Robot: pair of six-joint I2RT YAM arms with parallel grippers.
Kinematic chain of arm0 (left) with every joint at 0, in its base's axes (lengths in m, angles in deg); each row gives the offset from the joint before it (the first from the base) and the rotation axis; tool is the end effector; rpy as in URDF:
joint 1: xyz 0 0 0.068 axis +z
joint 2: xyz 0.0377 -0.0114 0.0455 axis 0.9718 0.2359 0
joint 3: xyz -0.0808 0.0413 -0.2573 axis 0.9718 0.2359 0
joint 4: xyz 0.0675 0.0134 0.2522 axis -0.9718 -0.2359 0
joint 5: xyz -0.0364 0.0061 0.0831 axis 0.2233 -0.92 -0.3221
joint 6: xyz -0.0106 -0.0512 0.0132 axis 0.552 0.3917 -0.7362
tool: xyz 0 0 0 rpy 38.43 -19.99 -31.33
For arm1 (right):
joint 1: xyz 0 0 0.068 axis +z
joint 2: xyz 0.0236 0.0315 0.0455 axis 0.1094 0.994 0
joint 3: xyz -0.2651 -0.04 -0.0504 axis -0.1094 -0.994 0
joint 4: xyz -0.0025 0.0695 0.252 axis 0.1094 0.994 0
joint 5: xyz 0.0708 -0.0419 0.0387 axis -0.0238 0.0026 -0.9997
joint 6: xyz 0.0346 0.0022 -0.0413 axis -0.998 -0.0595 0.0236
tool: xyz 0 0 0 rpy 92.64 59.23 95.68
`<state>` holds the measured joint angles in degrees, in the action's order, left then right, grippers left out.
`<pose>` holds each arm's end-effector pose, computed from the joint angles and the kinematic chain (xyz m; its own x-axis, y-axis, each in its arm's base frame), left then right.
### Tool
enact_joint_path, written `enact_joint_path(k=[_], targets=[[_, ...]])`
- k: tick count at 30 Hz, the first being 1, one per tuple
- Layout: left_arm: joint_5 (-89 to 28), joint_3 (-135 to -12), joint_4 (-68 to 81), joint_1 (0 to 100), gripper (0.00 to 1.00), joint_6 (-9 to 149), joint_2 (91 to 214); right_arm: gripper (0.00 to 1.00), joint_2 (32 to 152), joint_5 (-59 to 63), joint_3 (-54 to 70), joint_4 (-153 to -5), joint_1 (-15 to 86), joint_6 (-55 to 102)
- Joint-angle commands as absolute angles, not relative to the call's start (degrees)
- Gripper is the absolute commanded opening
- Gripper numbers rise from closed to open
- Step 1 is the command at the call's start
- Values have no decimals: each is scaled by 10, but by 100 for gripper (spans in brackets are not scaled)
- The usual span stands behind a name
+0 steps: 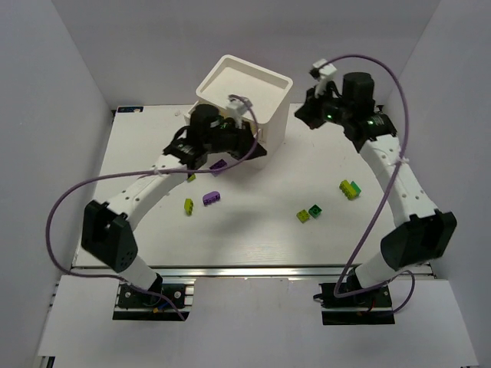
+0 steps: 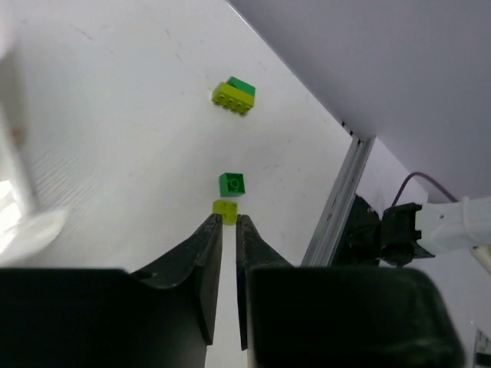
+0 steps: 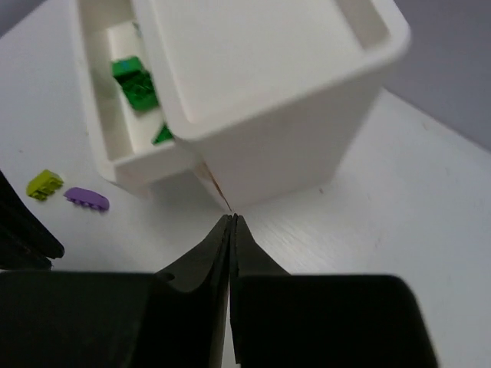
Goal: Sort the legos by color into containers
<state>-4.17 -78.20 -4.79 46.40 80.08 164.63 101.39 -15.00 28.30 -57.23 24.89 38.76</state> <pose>0.2998 -0.1963 0.3548 -0.5942 -0.0022 -0.8043 0.7069 0.4756 -0.5236 0.3379 0.1295 0.4289 -0.1820 -0.1988 -0.9630 -0.7014 0.7126 -0.0145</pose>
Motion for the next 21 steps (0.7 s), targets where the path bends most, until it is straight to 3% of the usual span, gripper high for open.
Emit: enact_joint_path(k=[1,4,5,9,14,21], targets=[[-49,-873,-153,399,25,720,1725,6,972,-105,220,-532,195,337],[-83,-975,-218,352,45,664,1791,37,958,-110,183,-501,136,331],[-93,-1000,-259,342,60,641,1837,50,957,-113,183,-491,114,331],[-116,-1054,-264,300,78,632,1914,60,963,-134,175,-463,51,331],[-134,-1124,-266,246,83,632,2001,69,972,-162,172,-437,10,336],[-246,-1153,-268,198,86,661,2069,70,987,-196,175,-419,-29,365]])
